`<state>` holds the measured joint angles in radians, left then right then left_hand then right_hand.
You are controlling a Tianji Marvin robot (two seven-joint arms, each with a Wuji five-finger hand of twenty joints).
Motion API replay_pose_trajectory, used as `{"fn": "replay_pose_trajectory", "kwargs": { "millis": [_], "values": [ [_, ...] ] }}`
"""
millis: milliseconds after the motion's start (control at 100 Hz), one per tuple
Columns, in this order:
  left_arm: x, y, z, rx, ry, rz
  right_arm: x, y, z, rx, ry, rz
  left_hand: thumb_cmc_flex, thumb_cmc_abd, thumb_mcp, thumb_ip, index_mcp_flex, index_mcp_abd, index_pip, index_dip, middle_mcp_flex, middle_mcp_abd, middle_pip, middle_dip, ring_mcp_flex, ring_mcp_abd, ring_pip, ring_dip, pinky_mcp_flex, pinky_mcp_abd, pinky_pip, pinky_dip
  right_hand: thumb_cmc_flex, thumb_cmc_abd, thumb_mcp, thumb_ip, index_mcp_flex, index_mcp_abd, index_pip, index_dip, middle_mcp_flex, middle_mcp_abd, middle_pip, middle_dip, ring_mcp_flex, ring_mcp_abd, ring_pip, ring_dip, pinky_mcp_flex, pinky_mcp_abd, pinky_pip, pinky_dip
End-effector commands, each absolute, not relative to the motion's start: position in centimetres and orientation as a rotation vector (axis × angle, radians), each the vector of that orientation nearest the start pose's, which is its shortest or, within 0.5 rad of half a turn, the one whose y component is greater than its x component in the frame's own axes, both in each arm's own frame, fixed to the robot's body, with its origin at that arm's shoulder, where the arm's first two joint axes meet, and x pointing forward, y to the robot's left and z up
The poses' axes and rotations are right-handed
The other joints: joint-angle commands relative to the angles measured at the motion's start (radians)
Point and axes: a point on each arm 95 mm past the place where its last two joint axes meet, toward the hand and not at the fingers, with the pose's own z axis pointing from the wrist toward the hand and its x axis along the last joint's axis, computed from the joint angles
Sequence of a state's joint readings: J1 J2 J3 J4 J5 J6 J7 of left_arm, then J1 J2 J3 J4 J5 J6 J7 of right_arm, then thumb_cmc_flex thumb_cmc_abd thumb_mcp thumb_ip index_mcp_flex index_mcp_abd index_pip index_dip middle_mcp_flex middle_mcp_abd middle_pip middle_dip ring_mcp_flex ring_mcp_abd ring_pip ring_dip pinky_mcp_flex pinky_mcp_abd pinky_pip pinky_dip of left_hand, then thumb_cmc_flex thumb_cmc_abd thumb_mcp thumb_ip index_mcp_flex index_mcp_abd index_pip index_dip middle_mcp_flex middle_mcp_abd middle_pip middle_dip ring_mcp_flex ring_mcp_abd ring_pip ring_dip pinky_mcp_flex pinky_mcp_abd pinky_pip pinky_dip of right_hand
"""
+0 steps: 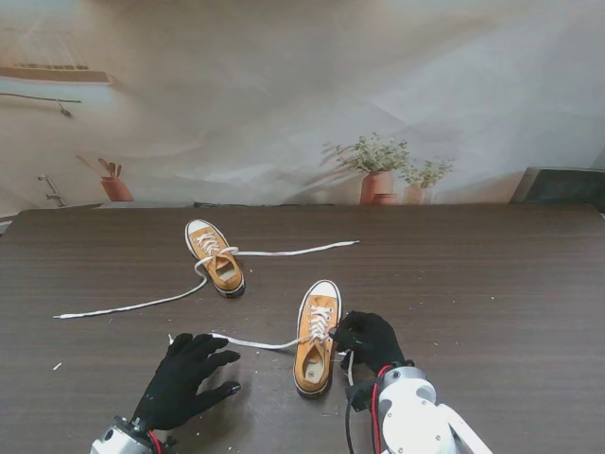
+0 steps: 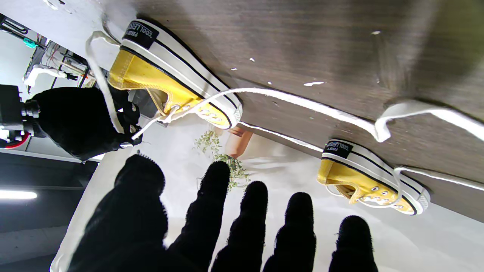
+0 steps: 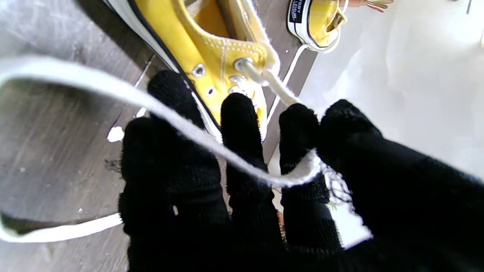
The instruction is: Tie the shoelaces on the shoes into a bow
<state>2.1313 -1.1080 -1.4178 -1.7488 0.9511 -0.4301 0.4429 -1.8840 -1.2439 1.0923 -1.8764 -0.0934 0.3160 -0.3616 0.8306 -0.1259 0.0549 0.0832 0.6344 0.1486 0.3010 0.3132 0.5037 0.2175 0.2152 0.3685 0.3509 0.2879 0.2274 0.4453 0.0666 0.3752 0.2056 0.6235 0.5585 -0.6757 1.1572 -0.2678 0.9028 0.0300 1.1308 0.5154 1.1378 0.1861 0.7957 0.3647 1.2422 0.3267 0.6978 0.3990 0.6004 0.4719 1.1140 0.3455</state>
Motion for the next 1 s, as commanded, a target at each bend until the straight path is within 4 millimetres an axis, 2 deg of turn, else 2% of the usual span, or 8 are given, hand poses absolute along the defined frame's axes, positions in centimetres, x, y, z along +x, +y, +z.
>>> {"fn": "replay_pose_trajectory", "kwargs": {
  "millis": [0, 210, 320, 420, 470, 590, 800, 990],
  "values": [
    [22.9, 1.9, -37.0, -1.262, 1.346, -1.929, 28.5, 8.3, -34.8, -2.597, -0.623, -1.901, 0.031, 0.034, 0.012, -0.021, 0.026, -0.035, 0.001, 0.015, 0.005, -0.006, 0.011, 0.007, -0.005, 0.005, 0.007, -0.011, 0.006, -0.066, -0.026, -0.018, 0.019, -0.013, 0.034, -0.034, -0.002, -0.006, 0.035, 0.005, 0.032, 0.002, 0.041, 0.022, 0.05, -0.022, 0.126, 0.026, 0.077, 0.013, 0.074, -0.027],
    [22.8, 1.9, -37.0, -1.26, 1.343, -1.929, 27.7, 7.9, -34.9, -2.57, -0.535, -1.84, 0.03, 0.033, 0.013, -0.021, 0.027, -0.034, 0.001, 0.015, 0.006, -0.004, 0.012, 0.007, -0.012, 0.003, 0.008, -0.014, 0.008, -0.072, -0.031, -0.03, 0.002, 0.003, 0.01, -0.033, -0.009, -0.026, 0.038, -0.007, 0.064, -0.012, 0.057, 0.029, 0.062, -0.123, 0.544, 0.135, 0.403, 0.135, 0.294, -0.031],
    [22.8, 1.8, -37.1, -1.274, 1.337, -1.932, 27.4, 7.7, -35.1, -2.535, -0.589, -1.828, 0.031, 0.032, 0.014, -0.021, 0.027, -0.031, 0.001, 0.015, 0.007, -0.002, 0.013, 0.007, -0.014, 0.003, 0.009, -0.015, 0.007, -0.073, -0.033, -0.035, -0.005, 0.019, -0.011, -0.032, -0.014, -0.049, 0.024, -0.024, 0.085, -0.016, 0.039, 0.022, 0.065, -0.157, 0.651, 0.189, 0.448, 0.14, 0.4, 0.019],
    [22.7, 1.2, -37.2, -1.296, 1.307, -1.952, 27.6, 7.2, -35.4, -2.499, -0.746, -1.872, 0.033, 0.031, 0.015, -0.021, 0.03, -0.031, 0.001, 0.015, 0.01, -0.002, 0.015, 0.008, -0.013, 0.005, 0.011, -0.015, 0.008, -0.071, -0.033, -0.038, -0.002, 0.035, -0.039, -0.026, -0.013, -0.087, 0.012, -0.024, 0.105, -0.028, 0.04, 0.028, 0.067, -0.213, 0.758, 0.251, 0.487, 0.111, 0.522, 0.127],
    [22.6, 1.1, -37.3, -1.301, 1.312, -1.944, 27.8, 7.0, -35.4, -2.478, -0.794, -1.882, 0.032, 0.031, 0.015, -0.021, 0.031, -0.03, 0.001, 0.015, 0.01, -0.002, 0.015, 0.008, -0.012, 0.006, 0.012, -0.015, 0.009, -0.07, -0.032, -0.039, -0.001, 0.038, -0.045, -0.025, -0.007, -0.096, 0.004, -0.019, 0.12, -0.033, 0.057, 0.052, 0.069, -0.251, 0.832, 0.302, 0.517, 0.074, 0.591, 0.273],
    [22.4, 0.9, -37.2, -1.31, 1.342, -1.903, 28.0, 6.0, -35.2, -2.416, -0.904, -1.878, 0.032, 0.031, 0.015, -0.021, 0.027, -0.032, -0.001, 0.013, 0.01, -0.003, 0.015, 0.008, -0.013, 0.006, 0.011, -0.017, 0.007, -0.069, -0.032, -0.042, 0.001, 0.045, -0.064, -0.022, 0.002, -0.104, -0.011, -0.019, 0.136, -0.026, 0.137, 0.121, 0.07, -0.31, 0.972, 0.374, 0.559, -0.017, 0.777, 0.447],
    [22.9, -0.6, -36.1, -1.289, 1.367, -1.819, 28.3, 3.6, -34.9, -2.392, -1.171, -1.949, 0.033, 0.018, 0.016, -0.019, 0.005, -0.027, -0.014, 0.008, 0.008, -0.003, 0.015, 0.008, -0.013, 0.012, 0.013, -0.015, 0.007, -0.062, -0.026, -0.04, 0.005, 0.032, -0.069, -0.019, 0.02, -0.085, -0.026, -0.025, 0.203, -0.096, 0.392, 0.295, 0.07, -0.33, 1.075, 0.426, 0.577, -0.098, 0.911, 0.529],
    [23.6, -3.8, -34.4, -1.303, 1.285, -1.667, 28.2, 2.1, -34.8, -2.392, -1.281, -1.946, 0.02, -0.007, 0.017, -0.008, -0.043, 0.0, -0.05, -0.008, -0.022, 0.014, 0.009, 0.006, -0.034, 0.022, 0.013, -0.012, -0.01, -0.058, -0.025, -0.035, 0.006, 0.034, -0.076, -0.019, 0.025, -0.081, -0.034, -0.028, 0.22, -0.114, 0.431, 0.329, 0.069, -0.325, 1.078, 0.426, 0.578, -0.105, 0.921, 0.533]
  ]
}}
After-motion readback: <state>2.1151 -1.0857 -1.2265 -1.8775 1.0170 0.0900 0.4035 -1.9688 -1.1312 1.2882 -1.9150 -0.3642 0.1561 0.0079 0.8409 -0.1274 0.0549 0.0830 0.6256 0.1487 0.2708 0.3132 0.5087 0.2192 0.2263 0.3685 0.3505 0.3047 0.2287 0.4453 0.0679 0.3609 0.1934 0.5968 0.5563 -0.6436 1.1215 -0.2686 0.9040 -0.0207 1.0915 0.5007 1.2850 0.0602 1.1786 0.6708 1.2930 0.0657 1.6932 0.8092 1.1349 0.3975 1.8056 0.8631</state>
